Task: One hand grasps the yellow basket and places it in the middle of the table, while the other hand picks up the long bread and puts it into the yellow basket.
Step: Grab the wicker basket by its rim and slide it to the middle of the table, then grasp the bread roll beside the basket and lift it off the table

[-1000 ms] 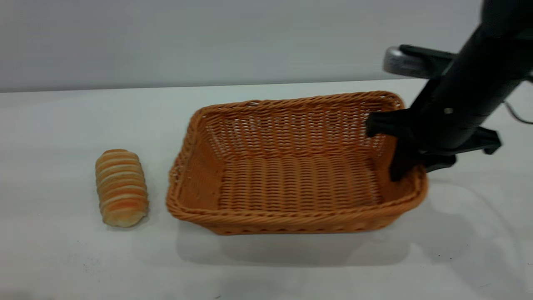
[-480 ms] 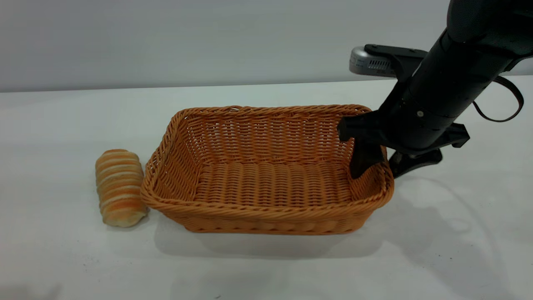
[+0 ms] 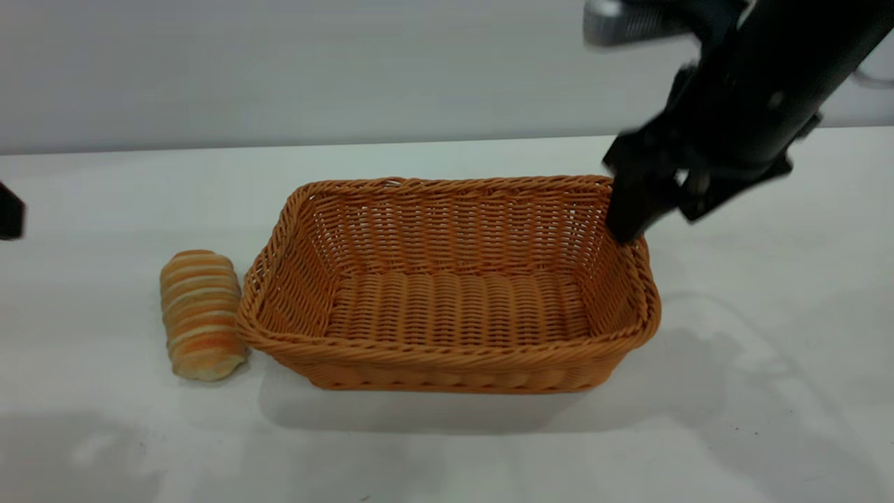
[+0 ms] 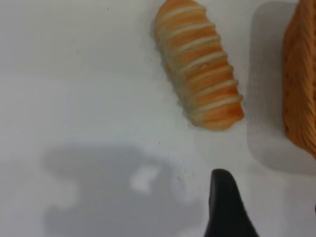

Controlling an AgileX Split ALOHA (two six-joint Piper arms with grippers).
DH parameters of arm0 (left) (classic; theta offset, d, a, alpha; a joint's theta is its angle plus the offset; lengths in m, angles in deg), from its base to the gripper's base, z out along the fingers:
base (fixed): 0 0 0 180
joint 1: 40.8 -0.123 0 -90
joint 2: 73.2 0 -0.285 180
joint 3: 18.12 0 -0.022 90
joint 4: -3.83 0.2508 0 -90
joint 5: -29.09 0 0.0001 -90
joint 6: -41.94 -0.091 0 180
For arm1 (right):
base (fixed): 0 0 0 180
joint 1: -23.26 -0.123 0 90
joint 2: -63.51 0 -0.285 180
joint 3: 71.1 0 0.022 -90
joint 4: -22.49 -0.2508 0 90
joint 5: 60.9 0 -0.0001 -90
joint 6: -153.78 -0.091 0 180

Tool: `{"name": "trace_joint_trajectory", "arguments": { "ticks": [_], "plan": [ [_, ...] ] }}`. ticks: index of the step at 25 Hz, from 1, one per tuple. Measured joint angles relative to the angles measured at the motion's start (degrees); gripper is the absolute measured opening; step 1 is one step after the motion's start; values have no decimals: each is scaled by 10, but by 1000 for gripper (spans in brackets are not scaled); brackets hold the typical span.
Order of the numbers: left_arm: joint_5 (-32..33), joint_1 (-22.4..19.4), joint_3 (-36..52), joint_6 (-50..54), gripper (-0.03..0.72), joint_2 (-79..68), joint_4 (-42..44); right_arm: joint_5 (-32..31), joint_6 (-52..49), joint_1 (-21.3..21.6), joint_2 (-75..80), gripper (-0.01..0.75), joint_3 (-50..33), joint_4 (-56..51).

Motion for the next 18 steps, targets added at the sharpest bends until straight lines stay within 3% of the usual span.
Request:
{"name": "trace_joint_trajectory", "arguments": {
  "ticks": [8, 18],
  "plan": [
    [-101, 0, -19, 14, 490, -139, -47, -83, 39, 0, -128, 544, 0, 1],
    [-119, 0, -136, 15, 490, -317, -49, -171, 46, 0, -316, 545, -2, 4]
  ]
}}
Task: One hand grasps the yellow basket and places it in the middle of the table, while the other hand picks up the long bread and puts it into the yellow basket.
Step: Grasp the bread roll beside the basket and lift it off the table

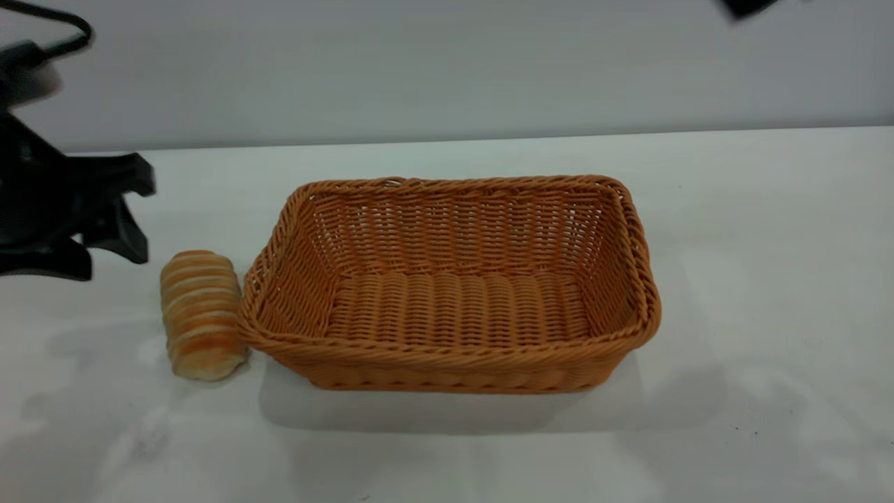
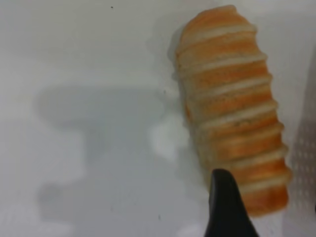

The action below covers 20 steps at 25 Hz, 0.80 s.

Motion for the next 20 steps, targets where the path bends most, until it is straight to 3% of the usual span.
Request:
{"name": "trace_joint_trajectory", "arguments": {
  "ticks": [15, 18, 20],
  "plan": [
    [-5, 21, -138, 2, 487, -200, 0, -105, 0, 0, -205, 545, -2, 2],
    [-9, 31, -156, 2, 447, -220, 0, -117, 0, 0, -219, 545, -2, 2],
    [-10, 33, -159, 1, 361, -224, 0, -120, 0, 0, -227, 545, -2, 2]
  ]
}}
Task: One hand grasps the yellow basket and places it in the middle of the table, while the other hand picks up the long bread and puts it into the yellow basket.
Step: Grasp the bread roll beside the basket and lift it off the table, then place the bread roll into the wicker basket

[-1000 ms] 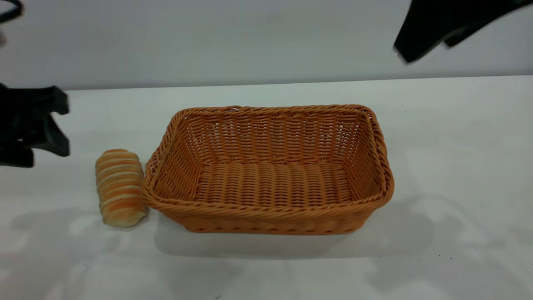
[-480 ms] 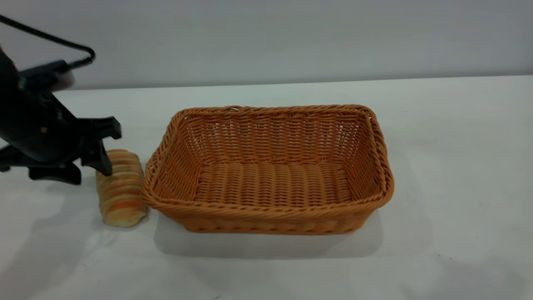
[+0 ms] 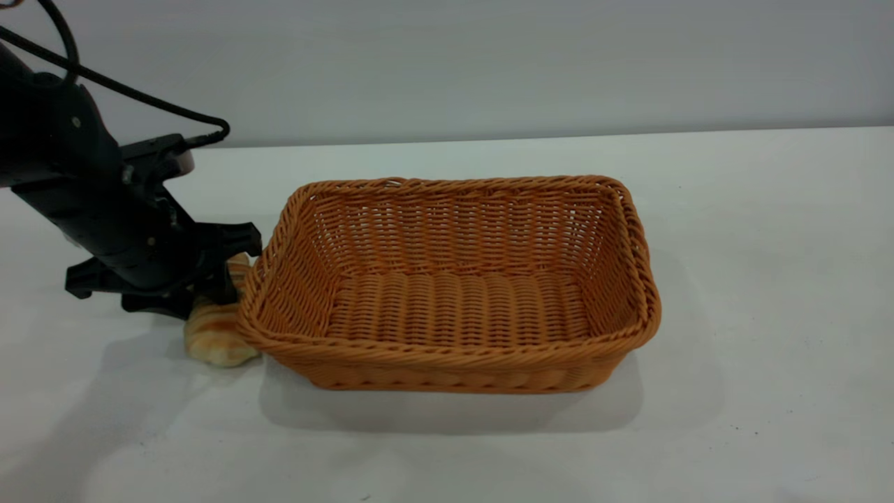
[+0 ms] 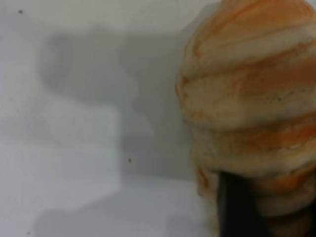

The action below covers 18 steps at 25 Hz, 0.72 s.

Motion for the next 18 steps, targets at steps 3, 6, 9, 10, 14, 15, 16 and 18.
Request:
{"name": "trace_joint_trajectory", "arguments": {
  "ticks": [3, 6, 9, 10, 14, 15, 16, 18],
  "plan": [
    [1, -1, -2, -24, 156, -1, 0, -1, 0, 0, -10, 545, 0, 0],
    [9, -8, -3, -52, 69, -1, -5, -2, 0, 0, -13, 545, 0, 0],
    [29, -21, -3, -63, 69, 13, -5, -3, 0, 0, -15, 545, 0, 0],
    [45, -26, -3, -65, 69, 22, -5, -4, 0, 0, -15, 545, 0, 0],
    [84, -31, -3, -73, 69, 92, -4, -4, 0, 0, -15, 545, 0, 2],
    [90, -27, -3, -73, 69, 117, -4, -4, 0, 0, -15, 545, 0, 2],
    [92, -20, -3, -73, 69, 141, -4, -6, 0, 0, -15, 545, 0, 2],
    [94, 2, -3, -73, 69, 179, -4, -9, 0, 0, -15, 545, 0, 2]
  ]
}}
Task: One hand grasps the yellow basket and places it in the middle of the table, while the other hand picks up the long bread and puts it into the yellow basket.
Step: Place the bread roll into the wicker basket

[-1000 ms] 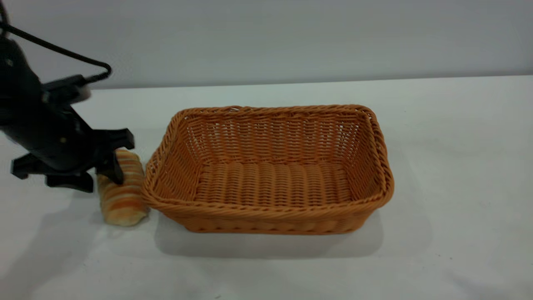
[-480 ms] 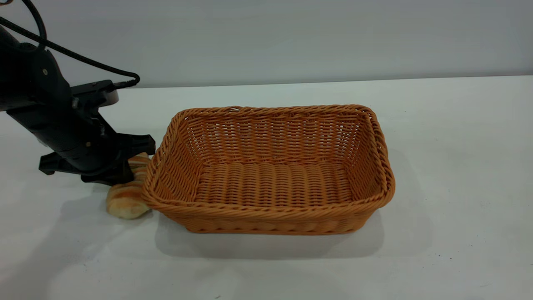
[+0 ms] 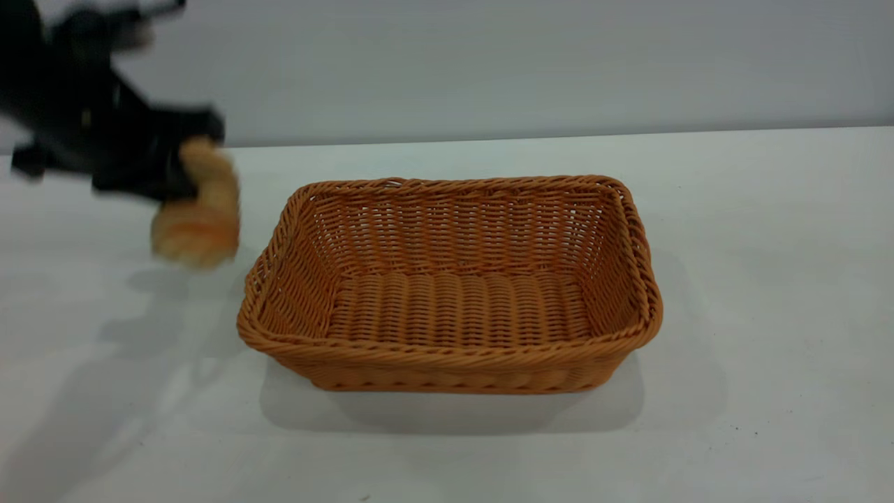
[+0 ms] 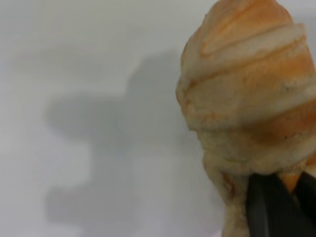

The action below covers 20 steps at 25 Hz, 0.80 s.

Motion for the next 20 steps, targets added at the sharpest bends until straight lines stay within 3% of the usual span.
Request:
{"name": "trace_joint_trajectory", "arguments": {
  "ticks": [10, 16, 20],
  "plan": [
    [-73, 172, -2, -7, 69, 15, 0, -22, 0, 0, -2, 545, 0, 0],
    [-117, 214, -11, -18, 73, -50, 0, -24, 0, 0, -34, 545, 0, 0],
    [-142, 218, -11, -21, 194, -67, 13, -26, -1, 0, -67, 545, 0, 0]
  ]
}}
